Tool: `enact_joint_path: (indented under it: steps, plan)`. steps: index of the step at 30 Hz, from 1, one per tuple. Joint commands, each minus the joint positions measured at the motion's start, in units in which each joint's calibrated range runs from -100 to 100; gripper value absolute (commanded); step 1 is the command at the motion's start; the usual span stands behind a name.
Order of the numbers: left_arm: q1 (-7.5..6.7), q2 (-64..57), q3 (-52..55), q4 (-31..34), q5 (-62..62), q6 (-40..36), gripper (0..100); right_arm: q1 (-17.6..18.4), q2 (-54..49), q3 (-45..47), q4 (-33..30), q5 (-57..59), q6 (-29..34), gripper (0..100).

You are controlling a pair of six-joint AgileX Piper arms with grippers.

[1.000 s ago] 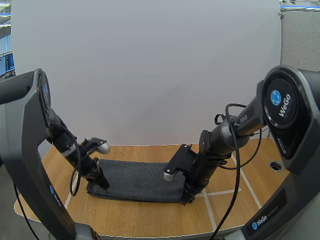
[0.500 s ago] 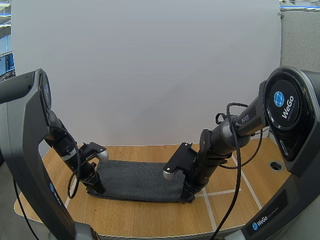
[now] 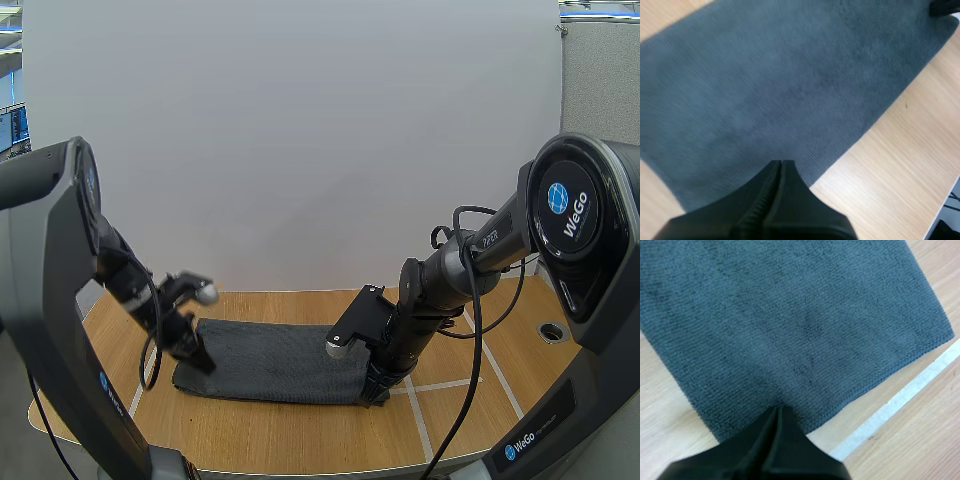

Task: Fold the towel

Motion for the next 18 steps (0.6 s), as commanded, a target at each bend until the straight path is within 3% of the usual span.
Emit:
enact_joint_path:
  steps: [1,10,18]
  plan:
    - [0.08,-1.2,-0.17,1.45,-4.35,-0.51,0,-0.19,-0.52,-0.2,0.32,1.33,0.17,0]
    - [0.08,5.86,4.77,4.97,-16.67,-0.74,0,-0.19,-0.52,-0.2,0.32,1.91,0.17,0]
    - [0.08,6.39,4.66,4.97,-12.45,-0.74,0,-0.19,-0.52,-0.2,0.32,2.1,-0.13,0]
